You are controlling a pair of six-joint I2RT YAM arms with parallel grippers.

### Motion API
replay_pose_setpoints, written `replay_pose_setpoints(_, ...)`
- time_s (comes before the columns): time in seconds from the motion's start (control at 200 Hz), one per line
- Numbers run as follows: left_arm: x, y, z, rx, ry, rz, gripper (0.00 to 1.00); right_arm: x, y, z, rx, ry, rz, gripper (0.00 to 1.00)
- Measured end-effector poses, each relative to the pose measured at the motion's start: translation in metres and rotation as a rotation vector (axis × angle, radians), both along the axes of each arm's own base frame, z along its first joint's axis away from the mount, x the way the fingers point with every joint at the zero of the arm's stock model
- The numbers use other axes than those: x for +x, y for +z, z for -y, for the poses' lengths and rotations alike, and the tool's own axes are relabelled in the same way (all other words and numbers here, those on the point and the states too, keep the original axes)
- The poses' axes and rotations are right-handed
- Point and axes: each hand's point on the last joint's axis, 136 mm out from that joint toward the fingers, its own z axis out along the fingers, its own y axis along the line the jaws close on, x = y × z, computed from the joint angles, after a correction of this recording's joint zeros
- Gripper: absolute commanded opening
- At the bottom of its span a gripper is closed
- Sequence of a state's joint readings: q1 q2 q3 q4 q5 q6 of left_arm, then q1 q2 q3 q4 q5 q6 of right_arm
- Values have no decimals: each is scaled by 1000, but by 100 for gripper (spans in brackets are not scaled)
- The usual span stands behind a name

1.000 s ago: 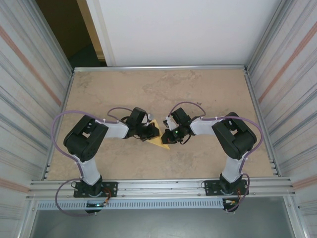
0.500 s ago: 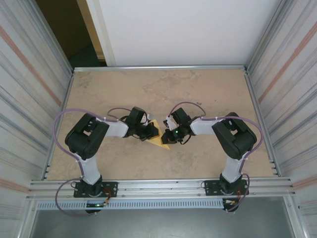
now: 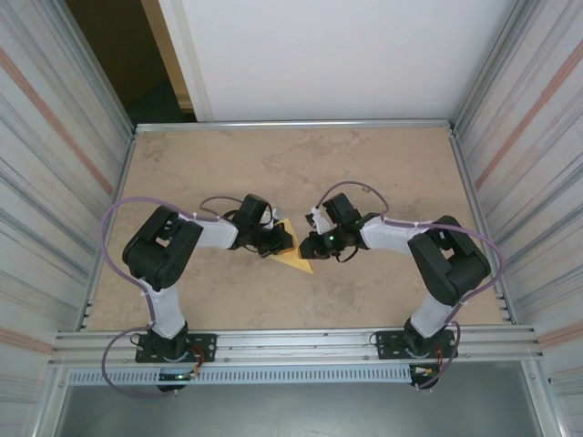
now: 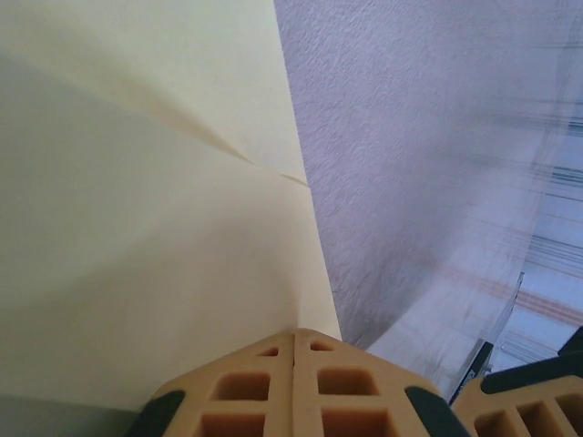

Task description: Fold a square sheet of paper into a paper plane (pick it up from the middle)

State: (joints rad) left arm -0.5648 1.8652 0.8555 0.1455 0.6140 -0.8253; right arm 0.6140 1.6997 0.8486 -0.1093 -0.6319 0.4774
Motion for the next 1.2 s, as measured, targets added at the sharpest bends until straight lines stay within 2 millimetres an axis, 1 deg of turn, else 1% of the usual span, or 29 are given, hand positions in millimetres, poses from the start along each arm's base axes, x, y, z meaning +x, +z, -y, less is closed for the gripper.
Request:
replay_pose_setpoints(0.205,0,0,0,11,-7,-7,6,-4,-24,2,-54,15,-54,8)
replay_pose_setpoints(0.301,0,-1,0,20,-8,-18,6,-8,-31,4,-74,18,-72,7)
replay_pose_setpoints(0.591,0,-3,-1,66,-6,-81,6,-12,-32,8,-76,35,-56,6)
replay_pose_setpoints(0.837,0,-4,-2,81,-6,-107,6,-30,-33,22,-89,54,-58,7)
replay_pose_setpoints(1.062,0,-4,-2,82,-6,-109,6,-52,-34,41,-106,46,-85,6)
replay_pose_setpoints(1.133,0,-3,-2,82,-8,-107,6,-57,-34,47,-121,36,-85,6)
replay_pose_setpoints(1.203,0,-3,-1,81,-9,-106,6,-59,-28,52,-127,24,-73,7)
